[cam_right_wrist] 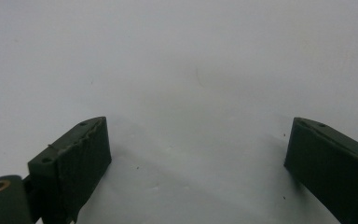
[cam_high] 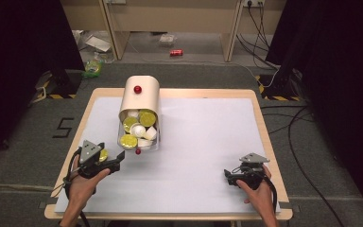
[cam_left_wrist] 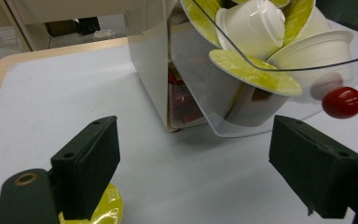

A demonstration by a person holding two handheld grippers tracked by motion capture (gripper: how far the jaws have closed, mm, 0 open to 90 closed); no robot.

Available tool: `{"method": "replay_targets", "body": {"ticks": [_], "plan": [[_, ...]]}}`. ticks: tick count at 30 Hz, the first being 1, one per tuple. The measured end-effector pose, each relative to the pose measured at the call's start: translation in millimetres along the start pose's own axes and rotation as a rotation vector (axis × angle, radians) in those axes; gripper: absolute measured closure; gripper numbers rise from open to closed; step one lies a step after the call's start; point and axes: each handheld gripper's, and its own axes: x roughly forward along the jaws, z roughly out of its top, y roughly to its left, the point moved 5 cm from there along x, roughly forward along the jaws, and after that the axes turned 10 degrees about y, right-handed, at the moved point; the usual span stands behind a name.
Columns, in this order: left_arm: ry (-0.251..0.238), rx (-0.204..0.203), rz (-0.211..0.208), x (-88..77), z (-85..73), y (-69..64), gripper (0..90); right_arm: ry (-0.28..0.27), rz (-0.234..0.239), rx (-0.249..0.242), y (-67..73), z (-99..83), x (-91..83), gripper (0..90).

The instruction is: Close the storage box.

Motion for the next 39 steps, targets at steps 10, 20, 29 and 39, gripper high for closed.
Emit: {"method": "replay_targets", "body": {"ticks": [10,20,29,39], "plan": [[0.026,0.004,0.015,5.6,1.1,1.7,14.2,0.0,-0.001,0.001,0.1,0.0,0.0,6.9],[0.008,-0.03,0.014,9.0,7.5,4.9,10.8,0.0,-0.001,0.0,0.1,0.0,0.0,6.9],[0.006,-0.038,0.011,11.8,15.0,7.2,9.4,0.001,-0.001,0.0,0.1,0.0,0.0,6.9],[0.005,-0.047,0.015,16.4,16.5,10.5,7.9,0.001,-0.001,0.001,0.1,0.1,0.0,6.9]]}}
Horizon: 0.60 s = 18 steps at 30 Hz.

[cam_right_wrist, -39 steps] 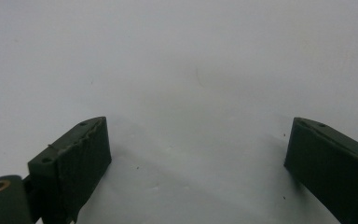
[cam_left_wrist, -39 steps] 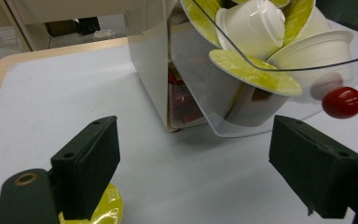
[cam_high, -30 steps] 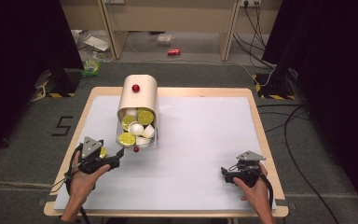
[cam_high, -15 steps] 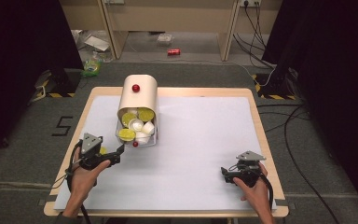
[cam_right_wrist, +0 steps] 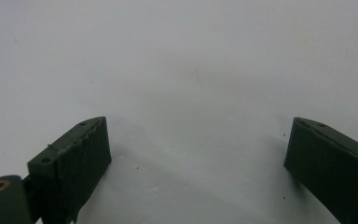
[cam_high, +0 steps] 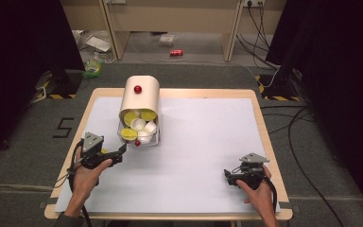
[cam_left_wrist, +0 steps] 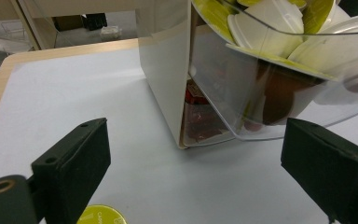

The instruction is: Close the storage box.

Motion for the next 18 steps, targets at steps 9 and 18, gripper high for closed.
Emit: {"method": "replay_targets", "body": {"ticks": [9,18], "plan": [[0.007,0.008,0.033,5.7,2.8,5.6,8.7,0.0,0.0,0.0,0.0,0.0,0.0,6.9],[0.003,0.011,0.039,12.5,8.0,6.4,12.5,0.0,0.0,0.0,0.0,0.0,0.0,6.9]]}}
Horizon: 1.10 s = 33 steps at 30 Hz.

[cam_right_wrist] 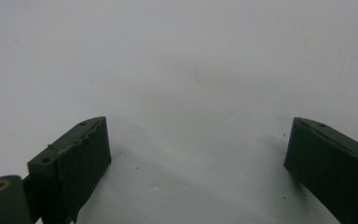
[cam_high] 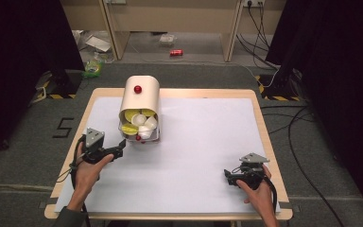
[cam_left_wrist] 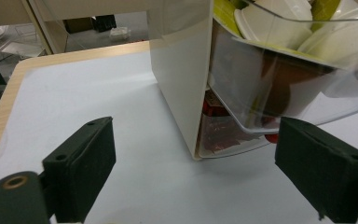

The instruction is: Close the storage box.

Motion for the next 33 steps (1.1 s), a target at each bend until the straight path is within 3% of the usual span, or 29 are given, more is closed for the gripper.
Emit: {"method": "replay_targets", "body": {"ticks": [33], "plan": [[0.032,0.0,0.018,17.7,11.0,3.7,14.8,0.0,0.0,0.0,0.0,0.0,0.0,6.9]]}}
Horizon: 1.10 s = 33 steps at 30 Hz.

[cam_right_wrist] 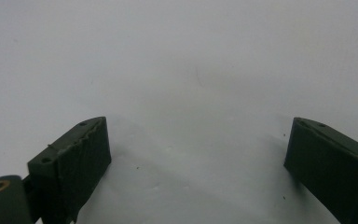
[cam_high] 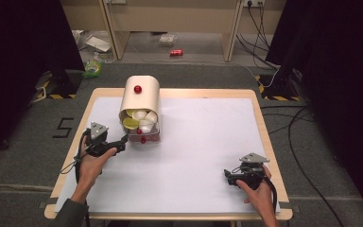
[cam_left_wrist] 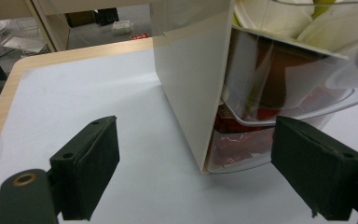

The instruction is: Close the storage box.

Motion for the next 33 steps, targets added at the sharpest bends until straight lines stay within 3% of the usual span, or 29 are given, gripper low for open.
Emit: {"method": "replay_targets", "body": {"ticks": [15,22,33], "plan": [[0.0,-0.019,-0.002,5.4,3.8,2.2,14.9,0.0,0.0,0.0,0.0,0.0,0.0,6.9],[0.005,-0.007,0.018,8.3,9.0,2.1,14.9,0.0,0.0,0.0,0.0,0.0,0.0,6.9],[0.005,-0.007,0.015,8.8,9.3,2.3,14.9,0.0,0.0,0.0,0.0,0.0,0.0,6.9]]}}
